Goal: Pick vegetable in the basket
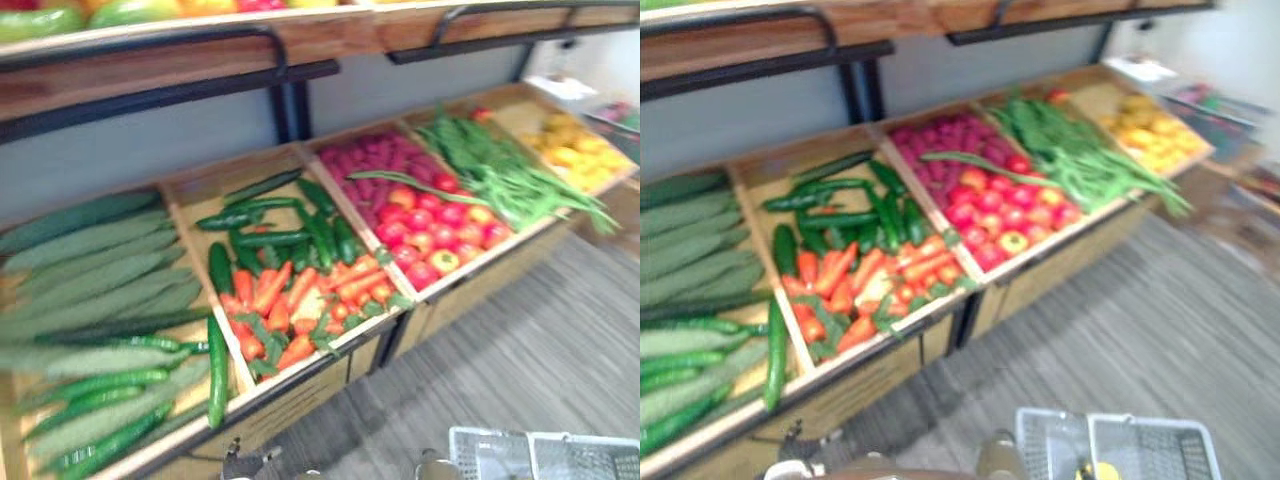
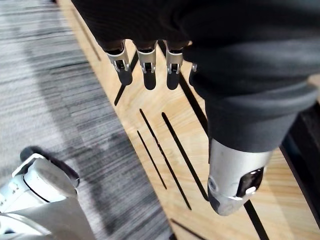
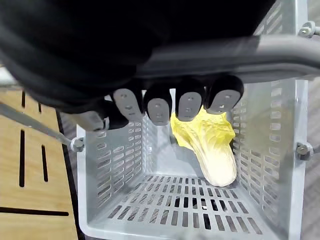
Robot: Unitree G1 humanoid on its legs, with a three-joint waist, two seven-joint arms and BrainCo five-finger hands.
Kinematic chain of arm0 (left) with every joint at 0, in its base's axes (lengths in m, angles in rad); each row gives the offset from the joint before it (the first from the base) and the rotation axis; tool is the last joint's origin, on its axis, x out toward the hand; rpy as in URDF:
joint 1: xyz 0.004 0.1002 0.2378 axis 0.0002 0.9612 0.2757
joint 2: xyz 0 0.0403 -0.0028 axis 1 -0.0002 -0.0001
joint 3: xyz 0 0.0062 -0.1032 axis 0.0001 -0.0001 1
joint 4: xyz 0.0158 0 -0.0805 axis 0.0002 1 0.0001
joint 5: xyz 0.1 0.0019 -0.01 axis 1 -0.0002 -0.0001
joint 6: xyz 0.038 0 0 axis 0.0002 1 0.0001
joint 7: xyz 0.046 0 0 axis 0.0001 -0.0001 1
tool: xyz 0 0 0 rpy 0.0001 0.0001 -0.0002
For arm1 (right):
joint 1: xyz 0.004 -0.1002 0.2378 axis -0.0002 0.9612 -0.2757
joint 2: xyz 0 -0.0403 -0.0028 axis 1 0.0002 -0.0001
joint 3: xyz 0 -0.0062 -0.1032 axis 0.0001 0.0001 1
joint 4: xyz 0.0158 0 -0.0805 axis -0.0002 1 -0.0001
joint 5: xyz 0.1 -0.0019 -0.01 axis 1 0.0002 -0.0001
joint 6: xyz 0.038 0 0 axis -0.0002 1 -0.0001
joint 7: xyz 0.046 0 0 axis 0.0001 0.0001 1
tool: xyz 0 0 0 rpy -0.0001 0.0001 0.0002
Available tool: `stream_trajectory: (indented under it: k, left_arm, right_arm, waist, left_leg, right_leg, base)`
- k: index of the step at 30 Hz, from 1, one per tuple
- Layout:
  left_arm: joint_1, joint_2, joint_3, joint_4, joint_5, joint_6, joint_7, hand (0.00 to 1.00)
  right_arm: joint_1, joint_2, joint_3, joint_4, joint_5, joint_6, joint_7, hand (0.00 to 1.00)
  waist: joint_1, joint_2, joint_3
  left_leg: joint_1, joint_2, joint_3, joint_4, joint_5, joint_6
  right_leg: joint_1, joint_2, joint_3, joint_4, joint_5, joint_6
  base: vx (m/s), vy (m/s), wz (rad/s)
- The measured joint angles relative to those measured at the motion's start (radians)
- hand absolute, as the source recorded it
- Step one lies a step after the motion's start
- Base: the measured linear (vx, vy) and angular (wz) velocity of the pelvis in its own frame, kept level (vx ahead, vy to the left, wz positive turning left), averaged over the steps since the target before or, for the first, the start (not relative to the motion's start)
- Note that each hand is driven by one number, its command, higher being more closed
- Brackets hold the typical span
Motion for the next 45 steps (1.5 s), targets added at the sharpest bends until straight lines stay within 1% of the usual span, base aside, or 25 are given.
stream_trajectory:
  k: [1,2,3,4,5,6,7,8,9,13,15,17,18,20,21,23,25,27,30,32,33,35,38,42,45]
  left_arm:
    - [-0.008,-0.052,0.045,0.011,-0.02,0.005,0.002,0.0]
    - [-0.008,-0.079,0.095,0.01,-0.043,0.003,0.005,0.0]
    - [0.001,-0.094,0.149,0.014,-0.08,0.006,0.007,0.0]
    - [0.004,-0.102,0.176,0.015,-0.102,0.01,0.008,0.0]
    - [0.002,-0.11,0.221,0.021,-0.125,0.014,0.006,0.0]
    - [0.0,-0.11,0.265,0.038,-0.147,0.019,0.002,0.0]
    - [0.0,-0.11,0.286,0.048,-0.15,0.022,0.002,0.0]
    - [0.001,-0.112,0.314,0.06,-0.149,0.035,0.002,0.0]
    - [0.002,-0.107,0.321,0.081,-0.148,0.036,0.002,0.0]
    - [0.0,-0.1,0.326,0.102,-0.144,0.036,0.007,0.0]
    - [-0.006,-0.101,0.324,0.086,-0.136,0.035,0.034,0.0]
    - [-0.031,-0.1,0.324,0.044,-0.098,0.034,0.158,0.0]
    - [-0.034,-0.1,0.323,0.015,-0.098,0.034,0.182,0.0]
    - [-0.021,-0.095,0.265,-0.181,-0.096,0.035,0.259,0.0]
    - [-0.015,-0.091,0.243,-0.245,-0.089,0.034,0.277,0.0]
    - [0.011,-0.05,0.134,-0.495,0.037,0.021,0.345,0.0]
    - [0.016,-0.017,0.076,-0.659,0.141,0.01,0.373,0.0]
    - [0.014,0.017,0.028,-0.851,0.278,-0.006,0.385,0.0]
    - [0.004,0.04,0.006,-0.977,0.377,-0.029,0.407,0.0]
    - [0.001,0.054,-0.005,-1.009,0.399,-0.035,0.411,0.0]
    - [-0.004,0.078,-0.016,-1.043,0.41,-0.04,0.413,0.0]
    - [-0.004,0.101,-0.028,-1.051,0.413,-0.046,0.413,0.0]
    - [-0.023,0.178,-0.11,-1.042,0.413,-0.049,0.373,0.0]
    - [-0.109,0.276,-0.204,-0.937,0.415,-0.068,0.314,0.0]
    - [-0.19,0.324,-0.257,-0.819,0.415,-0.069,0.264,0.0]
  right_arm:
    - [-0.005,-0.013,-0.033,-0.006,0.01,0.003,-0.012,1.0]
    - [-0.022,-0.01,-0.049,-0.004,0.015,0.005,-0.017,1.0]
    - [-0.043,0.002,-0.055,-0.004,0.035,0.004,-0.017,1.0]
    - [-0.05,0.007,-0.058,-0.007,0.04,0.003,-0.018,1.0]
    - [-0.057,0.011,-0.059,-0.014,0.044,-0.001,-0.015,1.0]
    - [-0.071,0.015,-0.062,-0.025,0.051,-0.003,-0.015,1.0]
    - [-0.078,0.016,-0.063,-0.03,0.052,-0.002,-0.015,1.0]
    - [-0.087,0.014,-0.063,-0.047,0.061,-0.003,-0.015,1.0]
    - [-0.107,0.011,-0.063,-0.046,0.07,-0.006,-0.013,1.0]
    - [-0.134,0.002,-0.088,0.002,0.076,-0.022,0.006,1.0]
    - [-0.133,-0.001,-0.114,0.033,0.081,-0.025,0.007,1.0]
    - [-0.122,0.012,-0.143,0.062,0.103,-0.026,0.001,1.0]
    - [-0.117,0.014,-0.143,0.069,0.113,-0.026,0.001,1.0]
    - [-0.091,0.027,-0.145,0.076,0.119,-0.024,-0.006,1.0]
    - [-0.084,0.03,-0.145,0.076,0.119,-0.024,-0.009,1.0]
    - [-0.062,0.039,-0.139,0.076,0.119,-0.024,-0.019,1.0]
    - [-0.053,0.039,-0.131,0.076,0.119,-0.024,-0.02,1.0]
    - [-0.051,0.036,-0.107,0.076,0.119,-0.026,-0.02,1.0]
    - [-0.053,0.022,-0.085,0.074,0.116,-0.046,-0.016,1.0]
    - [-0.053,0.014,-0.083,0.074,0.117,-0.048,-0.015,1.0]
    - [-0.055,0.002,-0.082,0.074,0.117,-0.048,-0.014,1.0]
    - [-0.055,-0.005,-0.078,0.073,0.116,-0.048,-0.012,1.0]
    - [-0.055,-0.027,-0.058,0.073,0.115,-0.048,0.006,1.0]
    - [-0.062,-0.048,-0.005,0.054,0.109,-0.048,0.009,1.0]
    - [-0.079,-0.068,0.042,0.017,0.108,-0.048,0.016,1.0]
  waist:
    - [-0.007,0.06,-0.013]
    - [-0.004,0.077,-0.009]
    - [-0.005,0.08,-0.01]
    - [-0.006,0.08,-0.01]
    - [-0.013,0.08,-0.01]
    - [-0.029,0.079,-0.009]
    - [-0.034,0.079,-0.009]
    - [-0.034,0.078,-0.009]
    - [-0.033,0.078,-0.008]
    - [-0.036,0.076,-0.007]
    - [-0.038,0.073,-0.006]
    - [-0.04,0.065,0.0]
    - [-0.04,0.058,0.003]
    - [-0.039,0.044,0.01]
    - [-0.039,0.041,0.01]
    - [-0.039,0.039,0.009]
    - [-0.041,0.039,0.009]
    - [-0.05,0.038,0.009]
    - [-0.066,0.041,0.007]
    - [-0.07,0.042,0.006]
    - [-0.082,0.043,0.005]
    - [-0.087,0.045,0.004]
    - [-0.093,0.052,0.0]
    - [-0.099,0.06,-0.004]
    - [-0.124,0.066,-0.002]
  left_leg:
    - [-0.052,0.075,0.026,0.013,0.024,-0.02]
    - [-0.064,0.132,0.063,-0.03,0.077,-0.032]
    - [-0.063,0.19,0.133,-0.095,0.143,-0.054]
    - [-0.066,0.213,0.182,-0.116,0.171,-0.057]
    - [-0.083,0.247,0.282,-0.127,0.21,-0.049]
    - [-0.103,0.285,0.464,-0.13,0.255,-0.037]
    - [-0.102,0.302,0.571,-0.136,0.272,-0.036]
    - [-0.089,0.334,0.758,-0.157,0.291,-0.03]
    - [-0.066,0.349,0.892,-0.189,0.306,-0.038]
    - [-0.026,0.319,0.895,-0.298,0.362,-0.032]
    - [-0.017,0.302,0.894,-0.339,0.383,-0.043]
    - [0.0,0.27,0.885,-0.391,0.411,-0.049]
    - [0.005,0.261,0.883,-0.402,0.417,-0.048]
    - [0.013,0.236,0.874,-0.425,0.43,-0.049]
    - [0.013,0.23,0.87,-0.429,0.433,-0.048]
    - [0.019,0.213,0.866,-0.438,0.435,-0.045]
    - [0.039,0.206,0.868,-0.45,0.435,-0.045]
    - [0.069,0.205,0.876,-0.47,0.435,-0.045]
    - [0.083,0.208,0.897,-0.479,0.434,-0.045]
    - [0.083,0.21,0.903,-0.481,0.434,-0.045]
    - [0.084,0.213,0.915,-0.483,0.434,-0.045]
    - [0.085,0.214,0.92,-0.483,0.434,-0.045]
    - [0.085,0.215,0.94,-0.483,0.434,-0.044]
    - [0.084,0.219,0.974,-0.483,0.434,-0.044]
    - [0.079,0.22,1.018,-0.483,0.434,-0.044]
  right_leg:
    - [-0.006,0.038,-0.103,0.021,-0.016,-0.044]
    - [-0.009,0.055,-0.162,0.05,-0.033,-0.075]
    - [-0.01,0.069,-0.204,0.065,-0.041,-0.091]
    - [-0.008,0.073,-0.227,0.066,-0.045,-0.098]
    - [-0.004,0.074,-0.267,0.063,-0.05,-0.111]
    - [0.003,0.075,-0.306,0.056,-0.052,-0.131]
    - [0.007,0.077,-0.316,0.049,-0.05,-0.138]
    - [0.009,0.078,-0.328,0.035,-0.044,-0.152]
    - [0.008,0.085,-0.331,0.015,-0.031,-0.167]
    - [0.033,0.088,-0.325,-0.074,0.005,-0.155]
    - [0.059,0.084,-0.334,-0.123,0.033,-0.141]
    - [0.084,0.06,-0.347,-0.164,0.06,-0.128]
    - [0.091,0.053,-0.35,-0.173,0.065,-0.123]
    - [0.113,0.034,-0.362,-0.204,0.085,-0.109]
    - [0.117,0.03,-0.362,-0.212,0.09,-0.106]
    - [0.134,0.017,-0.364,-0.233,0.104,-0.099]
    - [0.149,0.013,-0.36,-0.242,0.106,-0.098]
    - [0.17,0.017,-0.354,-0.253,0.108,-0.1]
    - [0.17,0.025,-0.334,-0.267,0.117,-0.101]
    - [0.169,0.028,-0.33,-0.275,0.123,-0.102]
    - [0.169,0.035,-0.322,-0.29,0.134,-0.104]
    - [0.17,0.037,-0.315,-0.3,0.141,-0.104]
    - [0.164,0.042,-0.296,-0.321,0.16,-0.105]
    - [0.148,0.052,-0.261,-0.348,0.184,-0.105]
    - [0.113,0.06,-0.215,-0.354,0.198,-0.105]
  base:
    - [0.12,-0.573,1.57]
    - [0.09,-0.669,1.63]
    - [0.06,-0.567,1.03]
    - [0.02,-0.536,0.78]
    - [0.02,-0.443,0.85]
    - [0.01,-0.401,0.81]
    - [-0.03,-0.301,0.64]
    - [-0.08,-0.201,0.29]
    - [-0.09,-0.14,0.15]
    - [-0.09,0.044,0.0]
    - [-0.01,0.1,0.16]
    - [0.01,0.125,0.25]
    - [0.04,0.132,0.24]
    - [0.06,0.121,0.22]
    - [0.08,0.104,0.15]
    - [0.09,0.088,0.07]
    - [0.1,0.069,-0.02]
    - [0.06,0.034,-0.09]
    - [0.02,0.011,-0.21]
    - [0.0,0.001,-0.17]
    - [0.0,0.003,-0.15]
    - [-0.01,0.006,-0.16]
    - [-0.02,0.01,-0.19]
    - [-0.04,0.001,-0.27]
    - [-0.04,-0.001,-0.46]
